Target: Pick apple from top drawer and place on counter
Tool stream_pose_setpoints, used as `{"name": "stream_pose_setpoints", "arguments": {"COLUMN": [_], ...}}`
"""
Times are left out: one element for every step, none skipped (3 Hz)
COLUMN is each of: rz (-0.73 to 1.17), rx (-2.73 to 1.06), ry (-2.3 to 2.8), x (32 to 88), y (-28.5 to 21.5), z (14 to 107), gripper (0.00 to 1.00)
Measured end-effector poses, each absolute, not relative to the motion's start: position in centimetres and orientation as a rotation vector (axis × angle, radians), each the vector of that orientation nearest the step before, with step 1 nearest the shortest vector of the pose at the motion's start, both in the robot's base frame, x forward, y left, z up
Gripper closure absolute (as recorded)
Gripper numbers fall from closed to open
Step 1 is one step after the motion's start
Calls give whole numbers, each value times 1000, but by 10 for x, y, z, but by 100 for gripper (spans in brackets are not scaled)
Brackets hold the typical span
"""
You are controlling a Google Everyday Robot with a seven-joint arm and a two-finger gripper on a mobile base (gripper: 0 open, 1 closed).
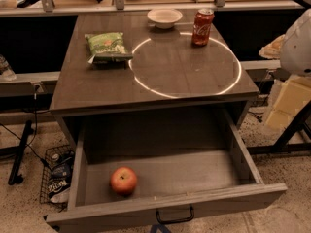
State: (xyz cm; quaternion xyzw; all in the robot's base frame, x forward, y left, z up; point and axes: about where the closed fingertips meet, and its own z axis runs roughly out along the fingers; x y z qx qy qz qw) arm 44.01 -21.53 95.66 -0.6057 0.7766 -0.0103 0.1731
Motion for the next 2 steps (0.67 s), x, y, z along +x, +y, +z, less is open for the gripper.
{"name": "stream_pose_setpoints", "arguments": {"rz": [157,302], "rx": [-1792,-1866], "ry": [2126,2076], "x": [449,446], "y": [-194,-167], "z": [906,863], "gripper": [0,0]}}
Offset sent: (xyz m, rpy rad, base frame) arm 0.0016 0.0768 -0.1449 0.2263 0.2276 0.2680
